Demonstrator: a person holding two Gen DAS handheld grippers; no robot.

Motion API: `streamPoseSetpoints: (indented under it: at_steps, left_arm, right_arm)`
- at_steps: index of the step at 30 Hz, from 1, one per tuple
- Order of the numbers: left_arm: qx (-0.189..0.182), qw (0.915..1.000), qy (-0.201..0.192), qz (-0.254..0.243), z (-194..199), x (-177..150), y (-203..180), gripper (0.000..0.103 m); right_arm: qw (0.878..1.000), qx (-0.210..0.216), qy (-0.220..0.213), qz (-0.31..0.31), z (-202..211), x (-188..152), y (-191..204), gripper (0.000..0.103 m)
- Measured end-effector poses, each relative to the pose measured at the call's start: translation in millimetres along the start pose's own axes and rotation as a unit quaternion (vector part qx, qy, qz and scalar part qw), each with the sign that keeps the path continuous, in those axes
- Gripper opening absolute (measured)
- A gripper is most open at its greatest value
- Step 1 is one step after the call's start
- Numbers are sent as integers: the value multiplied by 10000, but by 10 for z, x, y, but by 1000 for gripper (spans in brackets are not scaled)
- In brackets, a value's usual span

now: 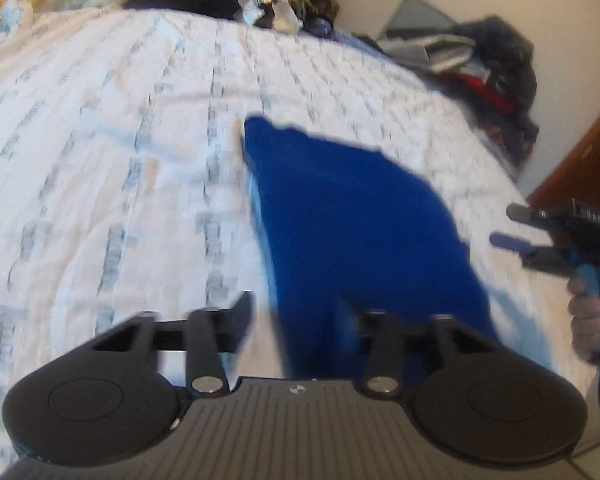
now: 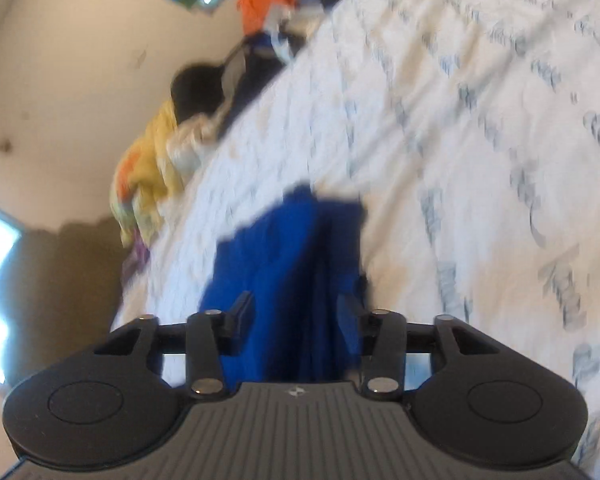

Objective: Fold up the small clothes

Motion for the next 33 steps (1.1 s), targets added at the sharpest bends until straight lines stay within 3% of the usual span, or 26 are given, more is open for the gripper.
streamPoseSetpoints:
  at_steps: [1,3,6,8,9,10,11,15,20,22,23,24,25,27,29,31,33]
  left_arm:
    - [139,9998,-162,15,-58,120,54,91]
    - [450,9985,-306,-17,-252,404,203,89]
    - [419,9991,-46,60,-661,710,316,83]
    - [449,9987,230,88,-894,763,369,67]
    - [635,9980,54,-49,-932,802,379,49]
    - [704,9972,34,-267,-991,826,358,22]
    - [923,9945,-22,-492,-1033,854,355,22]
    - [1452,9795,-195,-1384,-1213,975,278,19]
    - [1710,9692,9,-1772,-1139,1022,219,20]
    - [1765,9677,-213,-1790,-867,981,138,19]
    - [1690,9688,-424,-1764,-716,959,57,20]
    - [1573,9707,-586,-1723,-588,923,-74,32]
    - [1419,9728,-649,-1712,-532,882,-180,51]
    - [1088,9782,-686,-1633,-538,793,-409,74]
    - [923,9809,-482,-1641,-709,659,-531,74]
    - [1115,9783,-383,-1706,-895,542,-489,78]
    - [1135,9770,-543,-1721,-943,540,-436,81]
  right_arm:
    - [9999,-29,-84,130,-51,91,59,62]
    - [9983,-328,26,486,-307,194,160,62]
    - [9917,-836,381,902,-807,223,216,62]
    - [9855,-1041,519,1232,-1086,156,195,59]
    - [9839,-1036,390,1406,-1122,159,227,42]
    - [9794,-1217,341,1575,-1152,161,199,21]
    - [9758,-1275,253,1757,-1190,193,165,21]
    - [9842,-946,172,1489,-1349,419,135,14]
    - [9812,-1024,117,1634,-1437,411,165,15]
    - [9833,-1149,-12,1409,-1281,378,172,23]
    - [9850,-1112,-218,1300,-1187,373,228,23]
    - [9862,-903,-397,1331,-1054,344,320,23]
    - [9861,-683,-486,1432,-973,295,446,23]
    - [9853,-492,-371,1591,-961,140,622,24]
    - [9766,-750,-137,2011,-1152,-19,685,24]
    - [9593,-1550,-3,2359,-1430,-80,499,23]
    - [9557,-1383,-188,2590,-1550,-62,400,23]
Point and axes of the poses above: each gripper's, at about its wrist camera, not at the fingertips, and z roughly against the way its jaws point, y to its left, x to its top, the point moved 10 cm from there along -z, roughly the way its jaws point, and after that the axes turned 15 degrees about -z, right-handed, at the moved point
